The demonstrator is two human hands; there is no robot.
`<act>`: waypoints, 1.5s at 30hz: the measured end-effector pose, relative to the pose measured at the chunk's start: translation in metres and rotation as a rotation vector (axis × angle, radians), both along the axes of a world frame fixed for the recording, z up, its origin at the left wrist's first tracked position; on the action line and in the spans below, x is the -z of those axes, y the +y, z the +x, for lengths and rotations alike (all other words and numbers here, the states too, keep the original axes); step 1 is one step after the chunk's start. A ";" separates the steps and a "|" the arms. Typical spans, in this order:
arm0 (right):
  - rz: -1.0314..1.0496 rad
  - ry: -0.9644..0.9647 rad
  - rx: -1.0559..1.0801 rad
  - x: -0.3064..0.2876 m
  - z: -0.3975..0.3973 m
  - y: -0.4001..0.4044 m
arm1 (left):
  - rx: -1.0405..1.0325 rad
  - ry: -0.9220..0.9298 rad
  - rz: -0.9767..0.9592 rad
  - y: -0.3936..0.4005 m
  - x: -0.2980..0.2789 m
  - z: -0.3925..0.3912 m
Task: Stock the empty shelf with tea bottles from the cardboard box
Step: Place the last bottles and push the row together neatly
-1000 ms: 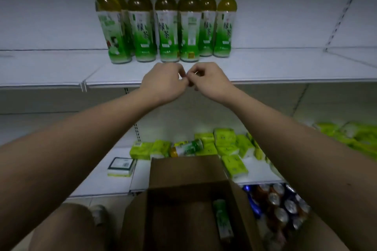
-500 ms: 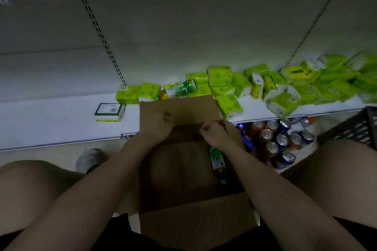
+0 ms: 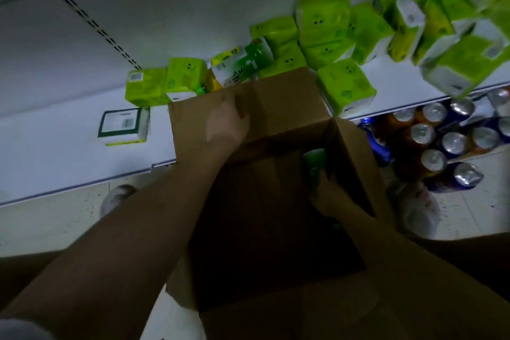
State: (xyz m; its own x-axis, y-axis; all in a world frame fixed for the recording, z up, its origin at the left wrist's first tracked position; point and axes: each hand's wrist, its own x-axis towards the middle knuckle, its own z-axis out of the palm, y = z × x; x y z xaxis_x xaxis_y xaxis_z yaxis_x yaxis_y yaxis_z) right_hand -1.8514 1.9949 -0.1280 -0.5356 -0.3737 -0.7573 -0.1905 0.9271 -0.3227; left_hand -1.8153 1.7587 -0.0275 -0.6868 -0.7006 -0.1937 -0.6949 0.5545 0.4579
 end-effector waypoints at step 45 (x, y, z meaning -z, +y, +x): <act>-0.642 0.149 -0.045 -0.093 0.001 -0.008 | 0.067 -0.064 -0.236 -0.030 -0.084 0.047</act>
State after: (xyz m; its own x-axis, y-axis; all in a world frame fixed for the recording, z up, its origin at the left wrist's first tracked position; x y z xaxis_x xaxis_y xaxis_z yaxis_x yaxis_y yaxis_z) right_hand -1.8505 1.9873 -0.0350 -0.5909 -0.7507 -0.2954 -0.3098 0.5492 -0.7761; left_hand -1.7687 1.7289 0.0567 -0.7251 -0.6846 -0.0749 -0.6761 0.6869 0.2663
